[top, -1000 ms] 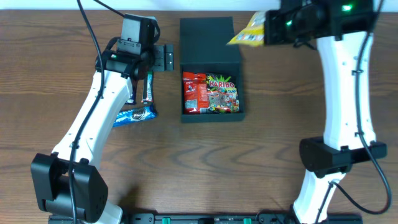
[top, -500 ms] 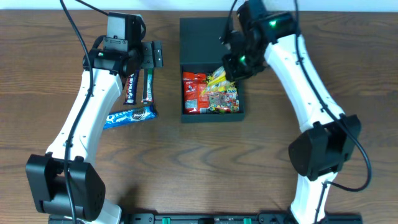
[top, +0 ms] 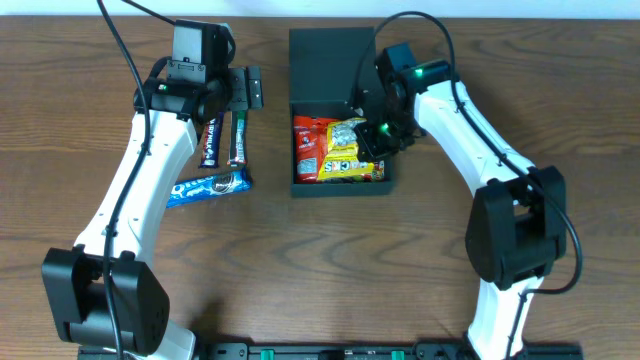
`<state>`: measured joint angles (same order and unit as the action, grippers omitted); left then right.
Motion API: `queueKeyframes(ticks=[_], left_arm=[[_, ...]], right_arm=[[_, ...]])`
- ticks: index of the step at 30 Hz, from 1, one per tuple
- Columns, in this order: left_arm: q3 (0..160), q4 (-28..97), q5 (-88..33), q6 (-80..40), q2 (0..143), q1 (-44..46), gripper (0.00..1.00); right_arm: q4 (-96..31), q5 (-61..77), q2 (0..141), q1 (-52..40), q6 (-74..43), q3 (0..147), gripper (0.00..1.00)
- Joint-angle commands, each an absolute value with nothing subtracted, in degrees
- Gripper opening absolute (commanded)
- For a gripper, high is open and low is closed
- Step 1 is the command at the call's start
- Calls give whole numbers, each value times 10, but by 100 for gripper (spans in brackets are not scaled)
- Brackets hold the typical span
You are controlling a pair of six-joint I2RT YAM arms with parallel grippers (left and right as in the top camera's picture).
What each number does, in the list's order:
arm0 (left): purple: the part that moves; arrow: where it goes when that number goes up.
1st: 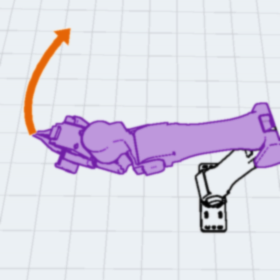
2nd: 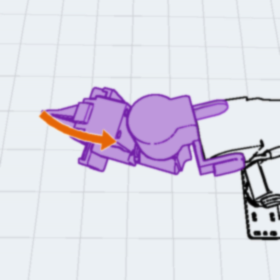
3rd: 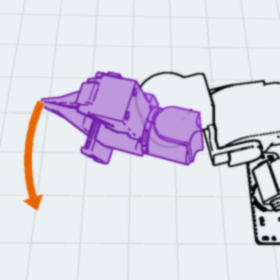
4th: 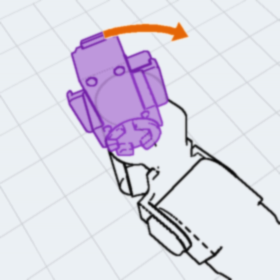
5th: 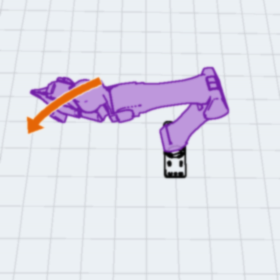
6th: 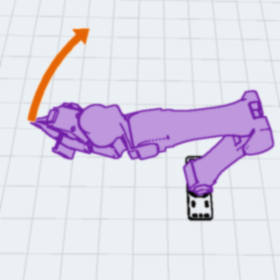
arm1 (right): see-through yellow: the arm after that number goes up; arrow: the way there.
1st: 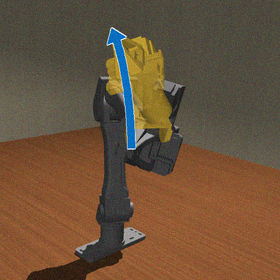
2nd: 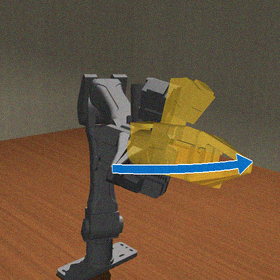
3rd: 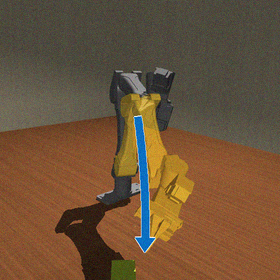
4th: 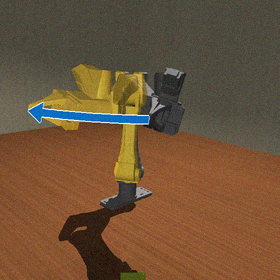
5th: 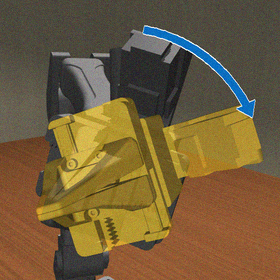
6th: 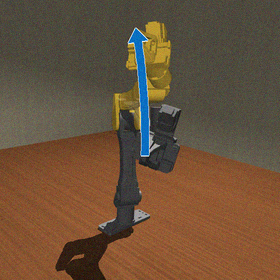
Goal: Pack container
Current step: 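Lower the yellow Hacks bag into the box and open the right gripper, then press the yellow bag down into the box with the right gripper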
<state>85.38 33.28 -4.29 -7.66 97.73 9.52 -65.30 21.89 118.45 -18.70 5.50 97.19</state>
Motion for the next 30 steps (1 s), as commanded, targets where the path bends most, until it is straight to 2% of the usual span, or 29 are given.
queueKeyframes(ticks=[1,9,10,12,13,17,20,21,23,24,27,30], left_arm=[[865,338,-45,-77,967,93,96],[865,345,-45,-77,967,93,95],[865,346,-45,-77,967,93,96],[865,347,-45,-77,967,93,95],[865,347,-45,-77,967,93,95],[865,347,-45,-77,967,93,96],[865,347,-45,-77,967,93,95],[865,347,-45,-77,967,93,95],[865,347,-45,-77,967,93,95],[865,346,-45,-77,967,93,95],[865,347,-45,-77,967,93,95],[865,346,-45,-77,967,93,95]], right_arm=[[-654,201,1180,-176,42,953,2],[-654,103,1180,-172,-14,948,1],[-655,103,1180,-172,-17,948,4],[-657,105,1180,-172,-27,948,27],[-658,105,1179,-172,-36,949,33],[-686,108,1166,-172,-60,990,35],[-700,108,1144,-173,-60,1033,41],[-702,108,1132,-173,-60,1051,47],[-702,108,1107,-175,-60,1074,69],[-701,108,1098,-175,-60,1080,63],[-702,107,1075,-177,-59,1083,1],[-712,107,1078,-188,-51,1068,1]])
